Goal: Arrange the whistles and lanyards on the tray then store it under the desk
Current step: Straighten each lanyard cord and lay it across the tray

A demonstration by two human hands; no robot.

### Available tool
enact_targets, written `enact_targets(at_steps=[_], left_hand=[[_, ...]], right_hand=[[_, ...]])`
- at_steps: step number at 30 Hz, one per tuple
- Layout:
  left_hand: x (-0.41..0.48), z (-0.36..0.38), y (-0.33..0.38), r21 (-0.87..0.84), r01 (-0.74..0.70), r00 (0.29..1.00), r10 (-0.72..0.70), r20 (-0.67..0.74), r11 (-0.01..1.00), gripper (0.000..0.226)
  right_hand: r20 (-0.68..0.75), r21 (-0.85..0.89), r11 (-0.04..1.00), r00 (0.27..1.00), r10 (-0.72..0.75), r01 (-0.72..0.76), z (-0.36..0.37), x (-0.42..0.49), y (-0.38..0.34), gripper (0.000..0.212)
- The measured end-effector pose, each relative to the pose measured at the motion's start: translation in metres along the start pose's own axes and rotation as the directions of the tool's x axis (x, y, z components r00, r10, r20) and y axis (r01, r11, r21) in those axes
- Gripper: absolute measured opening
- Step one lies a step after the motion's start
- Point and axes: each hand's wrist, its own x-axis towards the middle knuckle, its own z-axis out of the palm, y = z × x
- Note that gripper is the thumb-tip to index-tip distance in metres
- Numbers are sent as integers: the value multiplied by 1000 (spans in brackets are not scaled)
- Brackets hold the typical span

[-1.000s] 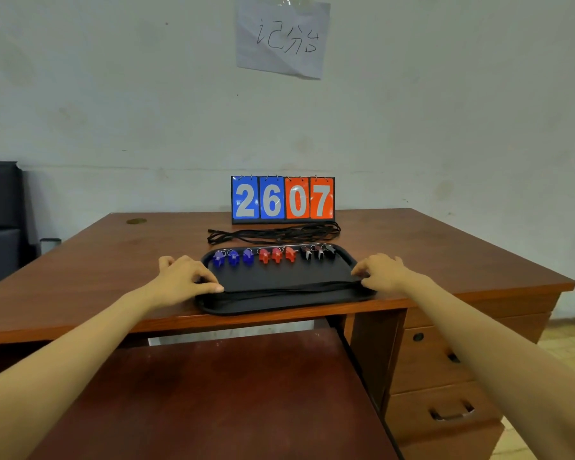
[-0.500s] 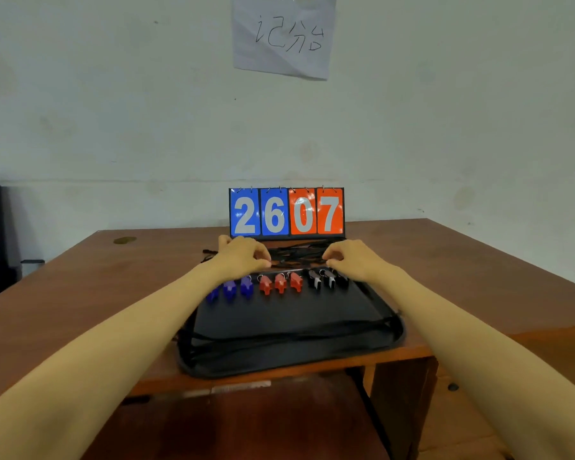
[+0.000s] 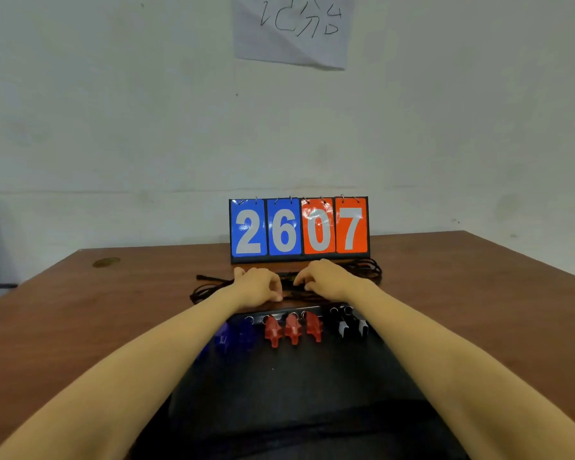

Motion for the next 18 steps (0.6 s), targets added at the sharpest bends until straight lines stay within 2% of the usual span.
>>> enact_targets(at_steps=[3,6,8,10,12,14,16,18], left_hand=[[-1,1,-1,-14,-2,1000,1,-10,1000,12],[-3,-3,-5,-8,15,1000,-15,23,1000,8],[-6,-7,-9,13,63,997,-64,43,998,9],[-7,-11,-11,124,133,991,-134,1,983,14],[-8,-14,-7,131,183,980,-171,-102,974,25],[-12,-24,7,-164,91,978,-119,-172,982,34],[-18,-40,31,-508,-101,982,5,-188,855,39],[-25,-55,57,-646,-213,974,109,-198,733,36]], right_hand=[[18,-183,979,996,-93,94,8,8,-8,28],[-40,-338,935,992,-123,103,12,12,-12,20],[-113,-315,948,989,-93,53,10,9,-10,18],[-218,-56,998,976,24,-37,2,3,-6,17],[-310,280,958,938,154,-65,-15,-5,-6,14],[-351,499,866,907,234,-30,-37,-14,-11,7],[-337,630,777,907,254,16,-58,-24,-19,8],[-341,690,721,910,236,72,-75,-33,-25,14]])
